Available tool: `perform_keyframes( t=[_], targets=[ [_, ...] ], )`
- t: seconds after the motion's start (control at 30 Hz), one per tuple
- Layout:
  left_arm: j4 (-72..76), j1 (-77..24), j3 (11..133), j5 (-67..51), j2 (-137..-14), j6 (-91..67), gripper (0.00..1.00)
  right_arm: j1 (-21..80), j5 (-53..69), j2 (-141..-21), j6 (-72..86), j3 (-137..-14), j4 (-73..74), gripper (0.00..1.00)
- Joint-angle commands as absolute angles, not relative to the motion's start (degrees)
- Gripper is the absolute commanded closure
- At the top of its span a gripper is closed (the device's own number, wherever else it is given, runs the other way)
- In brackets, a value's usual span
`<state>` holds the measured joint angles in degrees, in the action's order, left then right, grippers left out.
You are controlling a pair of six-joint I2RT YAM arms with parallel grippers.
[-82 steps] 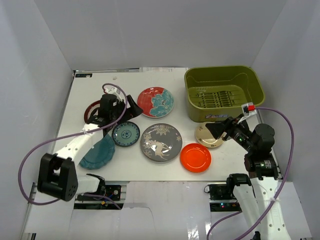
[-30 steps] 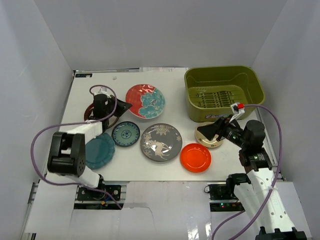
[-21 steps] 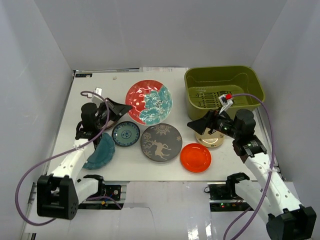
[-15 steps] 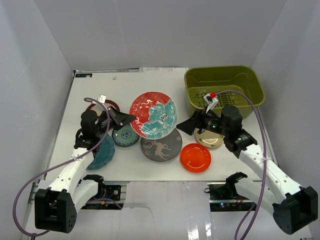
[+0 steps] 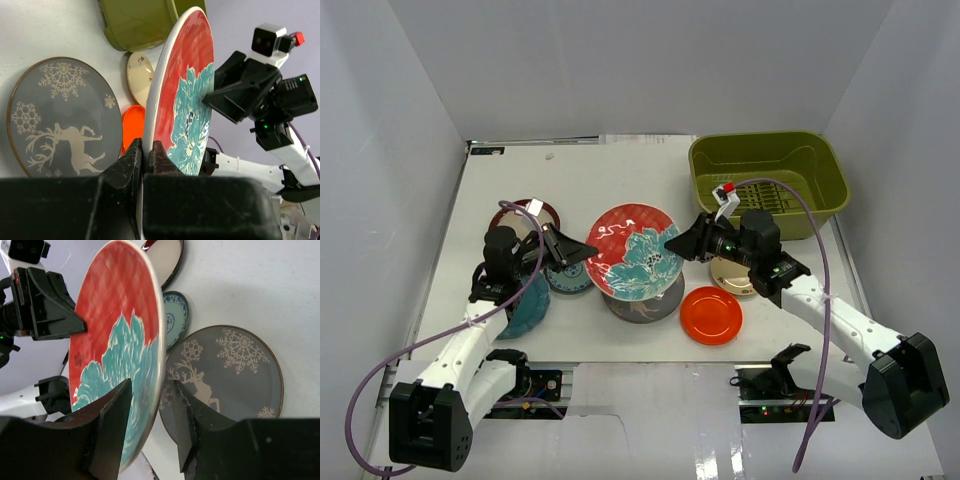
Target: Place the plates into the plastic bin on the countertop
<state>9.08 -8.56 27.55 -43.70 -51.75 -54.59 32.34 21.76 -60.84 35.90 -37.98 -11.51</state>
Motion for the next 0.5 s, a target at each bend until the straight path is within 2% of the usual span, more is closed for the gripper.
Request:
perform_keyframes(
  t=[0.0,0.03,0.07,0.13,0.17,0.23,0.27,0.37,0.47],
  targets=[
    [16.96,-8.96,29.18,-50.35,-48.60,-57.04,0.91,32.61,21.88,-62.40,38.67,-38.58,-18.54,0.56],
    [16.96,-8.96,29.27,-50.54,-48.52,-56.87,0.90,32.61,21.88,-62.58,38.67,-38.84,-18.63,0.72],
    [16.79,-8.96,29.27,-50.80,-48.17,-56.69,0.83,32.69,21.54,-62.58,38.85,-39.37,-18.63,0.81],
    [15.39,-8.96,29.44,-50.98,-47.99,-55.03,0.73,32.61,20.83,-62.32,39.20,-39.90,-19.42,0.87],
    [13.12,-8.96,29.62,-50.80,-47.90,-54.24,0.60,32.52,19.09,-61.71,39.29,-40.34,-19.34,0.92],
    [8.04,-8.96,30.32,-49.23,-47.20,-50.65,0.44,31.91,17.15,-61.17,38.94,-42.79,-18.64,0.92],
    [5.48,-8.96,30.67,-48.00,-46.85,-48.89,0.33,30.51,16.96,-60.82,38.94,-43.93,-18.28,0.92],
    [-4.46,-8.96,32.34,-40.89,-45.01,-42.82,0.23,25.78,17.58,-61.61,39.02,-49.47,-16.35,0.92],
    [-9.48,-8.96,32.08,-36.39,-42.89,-40.26,0.21,18.06,20.30,-62.58,40.25,-54.48,-15.47,0.92]
  ],
)
